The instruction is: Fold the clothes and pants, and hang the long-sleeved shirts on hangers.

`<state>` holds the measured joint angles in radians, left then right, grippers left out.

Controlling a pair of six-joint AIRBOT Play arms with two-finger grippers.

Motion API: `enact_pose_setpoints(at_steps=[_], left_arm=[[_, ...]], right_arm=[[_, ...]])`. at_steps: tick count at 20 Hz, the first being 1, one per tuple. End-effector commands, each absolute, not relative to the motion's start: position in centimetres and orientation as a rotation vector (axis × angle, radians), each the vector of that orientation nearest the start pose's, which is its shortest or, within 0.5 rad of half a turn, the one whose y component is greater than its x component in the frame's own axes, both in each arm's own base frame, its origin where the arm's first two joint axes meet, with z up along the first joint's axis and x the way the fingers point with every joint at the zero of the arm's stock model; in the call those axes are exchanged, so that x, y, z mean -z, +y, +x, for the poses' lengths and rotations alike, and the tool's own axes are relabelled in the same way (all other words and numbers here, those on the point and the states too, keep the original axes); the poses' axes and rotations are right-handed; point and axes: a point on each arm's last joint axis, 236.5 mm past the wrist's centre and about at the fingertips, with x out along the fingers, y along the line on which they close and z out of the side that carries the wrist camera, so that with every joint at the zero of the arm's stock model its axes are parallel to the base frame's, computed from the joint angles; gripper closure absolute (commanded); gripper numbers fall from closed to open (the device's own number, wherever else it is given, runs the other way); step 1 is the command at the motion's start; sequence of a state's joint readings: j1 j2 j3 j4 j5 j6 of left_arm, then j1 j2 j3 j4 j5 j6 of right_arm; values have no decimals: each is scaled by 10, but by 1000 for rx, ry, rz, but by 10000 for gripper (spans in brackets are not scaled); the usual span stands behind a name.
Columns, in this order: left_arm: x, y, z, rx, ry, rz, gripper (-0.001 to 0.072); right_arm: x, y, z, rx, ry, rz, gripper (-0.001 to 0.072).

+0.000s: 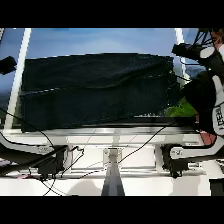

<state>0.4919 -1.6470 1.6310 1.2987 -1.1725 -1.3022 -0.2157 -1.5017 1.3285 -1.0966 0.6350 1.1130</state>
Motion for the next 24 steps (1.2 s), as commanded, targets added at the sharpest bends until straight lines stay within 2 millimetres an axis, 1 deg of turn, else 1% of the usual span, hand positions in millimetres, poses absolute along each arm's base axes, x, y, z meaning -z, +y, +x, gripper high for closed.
enact_pose_setpoints(at_steps=[1, 3, 4, 5, 6, 8, 9, 10, 11, 13, 14, 16, 17, 18, 19, 21, 22, 23, 24], left_arm=[[-50, 93, 470, 199, 1108, -330, 678], [-61, 44, 468, 357, 1116, -368, 679], [-68, 22, 466, 428, 1113, -388, 679], [-78, 0, 464, 494, 1100, -400, 679], [-88, -15, 463, 533, 1086, -399, 680], [-106, -33, 454, 574, 1068, -318, 679], [-113, -38, 448, 592, 1062, -283, 679], [-122, -40, 443, 588, 1050, -247, 680], [-132, -37, 440, 569, 1031, -217, 680], [-151, -33, 435, 540, 982, -209, 680], [-158, -34, 430, 537, 973, -204, 680], [-160, -38, 415, 530, 982, -222, 680], [-158, -38, 406, 525, 987, -228, 680], [-154, -37, 397, 512, 994, -231, 680], [-146, -31, 389, 480, 1013, -221, 680], [-126, -6, 368, 368, 1077, -207, 679], [-116, 11, 358, 298, 1103, -201, 679], [-108, 32, 350, 214, 1113, -200, 679], [-101, 58, 343, 105, 1111, -223, 678]], right_arm=[[-55, -59, 469, -118, 951, 111, 690], [-38, -72, 407, -126, 1178, 100, 690], [-26, -80, 369, -122, 1304, 115, 690], [-18, -84, 340, -114, 1383, 150, 690], [-11, -88, 314, -92, 1417, 194, 691], [1, -94, 281, -13, 1379, 261, 691], [8, -94, 267, 26, 1344, 296, 690], [15, -92, 257, 57, 1305, 322, 690], [22, -92, 252, 93, 1255, 349, 690], [39, -91, 250, 177, 1170, 452, 691], [49, -90, 250, 222, 1147, 518, 691], [70, -90, 253, 328, 1103, 680, 679], [77, -87, 257, 344, 1081, 743, 572], [81, -86, 264, 352, 1057, 795, 349], [83, -85, 271, 356, 1043, 841, 311], [92, -86, 279, 370, 1033, 905, 311], [99, -87, 282, 383, 1029, 940, 311], [104, -87, 286, 393, 1021, 973, 311], [108, -86, 291, 385, 1009, 997, 311]])
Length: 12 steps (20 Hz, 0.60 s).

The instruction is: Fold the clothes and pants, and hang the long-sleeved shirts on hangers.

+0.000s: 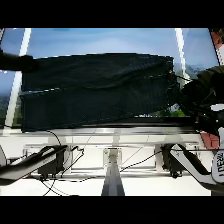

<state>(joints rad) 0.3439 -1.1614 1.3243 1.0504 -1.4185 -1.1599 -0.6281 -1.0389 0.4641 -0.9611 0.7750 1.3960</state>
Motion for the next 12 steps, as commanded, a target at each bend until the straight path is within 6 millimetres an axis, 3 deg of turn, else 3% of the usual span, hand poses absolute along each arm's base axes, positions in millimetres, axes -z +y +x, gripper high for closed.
enact_pose_setpoints(at_steps=[1, 3, 5, 6, 7, 8, 10, 11, 12], left_arm=[[-93, 81, 335, 10, 1109, -267, 678], [-69, 116, 312, -125, 1138, -375, 678], [-39, 136, 286, -203, 1188, -478, 664], [-23, 141, 273, -232, 1212, -525, 502], [-9, 143, 262, -255, 1235, -564, 236], [5, 145, 250, -278, 1254, -604, 77], [25, 146, 229, -307, 1294, -675, 79], [33, 144, 220, -310, 1311, -697, 80], [40, 143, 212, -309, 1327, -711, 79]], right_arm=[[110, -86, 297, 370, 993, 1009, 311], [108, -87, 311, 329, 941, 998, 311], [104, -91, 321, 314, 892, 991, 311], [104, -95, 324, 330, 874, 999, 311], [105, -100, 325, 346, 862, 999, 311], [106, -101, 326, 352, 859, 997, 316], [109, -100, 325, 347, 868, 986, 324], [109, -100, 327, 329, 869, 946, 367], [107, -98, 329, 301, 872, 903, 478]])
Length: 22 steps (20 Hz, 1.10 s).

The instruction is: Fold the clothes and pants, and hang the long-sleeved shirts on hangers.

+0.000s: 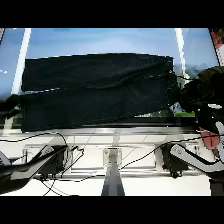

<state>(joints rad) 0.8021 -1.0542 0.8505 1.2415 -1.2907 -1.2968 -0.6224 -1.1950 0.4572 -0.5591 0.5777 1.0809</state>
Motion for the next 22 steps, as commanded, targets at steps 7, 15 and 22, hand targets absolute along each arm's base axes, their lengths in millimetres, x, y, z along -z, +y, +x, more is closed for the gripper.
enact_pose_setpoints(at_steps=[7, 15, 22], left_arm=[[73, 153, 152, -356, 1416, -742, 81], [85, 164, 119, -465, 1435, -817, 93], [107, 186, 157, -572, 1220, -811, 210]], right_arm=[[90, -88, 342, 182, 860, 718, 626], [90, -89, 342, 187, 857, 716, 629], [82, -90, 341, 176, 849, 673, 652]])
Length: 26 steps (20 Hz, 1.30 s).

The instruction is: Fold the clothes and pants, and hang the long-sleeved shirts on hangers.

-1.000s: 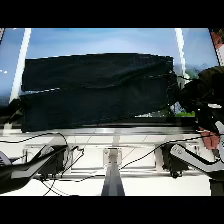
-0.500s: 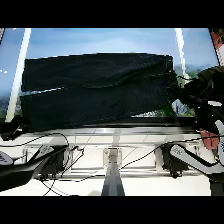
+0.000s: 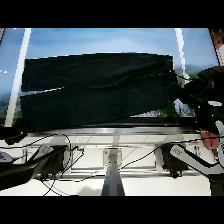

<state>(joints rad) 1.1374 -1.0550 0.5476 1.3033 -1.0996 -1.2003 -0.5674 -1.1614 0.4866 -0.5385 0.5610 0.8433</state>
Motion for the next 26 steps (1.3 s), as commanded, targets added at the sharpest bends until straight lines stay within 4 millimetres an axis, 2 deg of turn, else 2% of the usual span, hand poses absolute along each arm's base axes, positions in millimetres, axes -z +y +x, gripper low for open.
enact_pose_setpoints(at_steps=[1, 2, 4, 5, 7, 9, 12, 14, 16, 19, 21, 24, 26], left_arm=[[109, 187, 160, -570, 1219, -800, 212], [112, 185, 161, -560, 1234, -796, 235], [123, 178, 162, -532, 1273, -808, 447], [126, 174, 164, -517, 1284, -815, 499], [121, 174, 180, -489, 1255, -811, 679], [100, 183, 207, -441, 1172, -789, 678], [41, 207, 256, -405, 968, -808, 678], [8, 221, 269, -401, 904, -756, 678], [-12, 232, 272, -420, 858, -720, 678], [-15, 235, 271, -431, 846, -714, 679], [-12, 235, 279, -426, 842, -699, 679], [-11, 229, 305, -414, 822, -679, 681], [-23, 225, 338, -398, 784, -669, 682]], right_arm=[[79, -92, 341, 173, 846, 647, 652], [76, -93, 341, 170, 841, 630, 652], [67, -94, 341, 165, 824, 606, 689], [62, -92, 342, 157, 815, 603, 689], [51, -87, 340, 127, 808, 574, 689], [35, -84, 336, 103, 789, 514, 690], [-1, -78, 325, 100, 740, 466, 689], [-18, -74, 304, 134, 755, 448, 690], [-29, -72, 276, 170, 792, 398, 690], [-40, -73, 234, 242, 834, 310, 690], [-51, -70, 221, 251, 817, 261, 690], [-68, -71, 222, 280, 749, 284, 691], [-86, -81, 235, 304, 683, 292, 691]])
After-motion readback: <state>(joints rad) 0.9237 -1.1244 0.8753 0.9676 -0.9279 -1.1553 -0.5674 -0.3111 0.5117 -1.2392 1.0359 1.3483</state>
